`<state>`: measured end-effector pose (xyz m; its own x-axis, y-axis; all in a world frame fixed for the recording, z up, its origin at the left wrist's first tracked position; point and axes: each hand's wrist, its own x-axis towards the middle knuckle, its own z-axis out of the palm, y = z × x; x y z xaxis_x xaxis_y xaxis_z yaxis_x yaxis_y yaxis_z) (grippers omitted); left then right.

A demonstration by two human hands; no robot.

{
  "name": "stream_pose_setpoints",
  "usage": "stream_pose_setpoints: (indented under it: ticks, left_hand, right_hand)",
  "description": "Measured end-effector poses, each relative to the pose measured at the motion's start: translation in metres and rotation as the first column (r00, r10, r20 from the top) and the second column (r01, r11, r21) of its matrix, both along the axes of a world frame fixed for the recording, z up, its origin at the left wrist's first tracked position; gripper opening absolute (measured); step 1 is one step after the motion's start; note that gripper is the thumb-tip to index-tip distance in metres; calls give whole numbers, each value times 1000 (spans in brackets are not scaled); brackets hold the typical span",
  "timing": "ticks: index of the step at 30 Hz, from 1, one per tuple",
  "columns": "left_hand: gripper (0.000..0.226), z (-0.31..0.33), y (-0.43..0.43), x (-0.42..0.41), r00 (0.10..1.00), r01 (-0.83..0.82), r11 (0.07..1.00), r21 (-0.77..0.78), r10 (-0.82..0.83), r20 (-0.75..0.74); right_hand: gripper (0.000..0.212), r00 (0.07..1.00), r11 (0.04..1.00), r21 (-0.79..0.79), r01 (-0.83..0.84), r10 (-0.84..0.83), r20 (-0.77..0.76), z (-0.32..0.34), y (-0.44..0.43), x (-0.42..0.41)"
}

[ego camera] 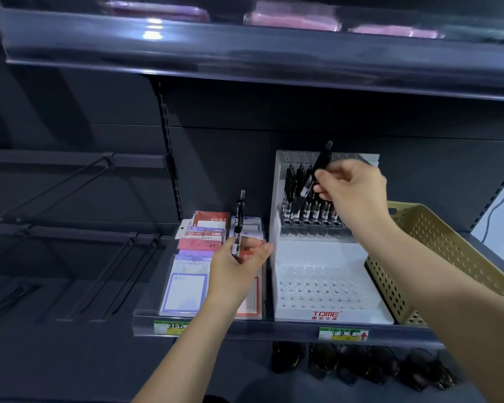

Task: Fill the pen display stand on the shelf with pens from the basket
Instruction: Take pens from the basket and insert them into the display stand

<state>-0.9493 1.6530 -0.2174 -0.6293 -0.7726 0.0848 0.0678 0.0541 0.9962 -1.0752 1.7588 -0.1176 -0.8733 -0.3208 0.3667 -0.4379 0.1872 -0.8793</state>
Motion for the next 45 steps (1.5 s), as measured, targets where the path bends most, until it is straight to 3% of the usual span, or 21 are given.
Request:
stream_pose_setpoints:
  ticks: [12,17,26,32,39,45]
  left_hand:
    - [37,-12,-10,1,992,68,996,-55,-61,107]
    - [32,-13,-13,1,998,37,999,19,-37,46]
    - [24,-21,-16,5,996,34,998,58,-39,82]
    - [25,-19,-15,4,994,38,998,52,-44,103]
    - [19,-10,-9,-1,992,112,994,-11,-111,58]
    - [14,-9,0,-9,986,167,985,-52,-168,-9]
  right_hand:
    - [6,993,994,111,-13,25,-114,-12,-18,-6]
    - [9,993,978,209,-15,39,-111,-26,-23,-13]
    - [13,994,949,314,-6,40,-102,-40,-30,-19]
    - [16,996,928,371,-31,58,-62,-40,-31,-21]
    - [8,997,963,260,-73,71,19,-44,-16,-11]
    - [2,936,913,232,-335,293,196,-48,-5,22]
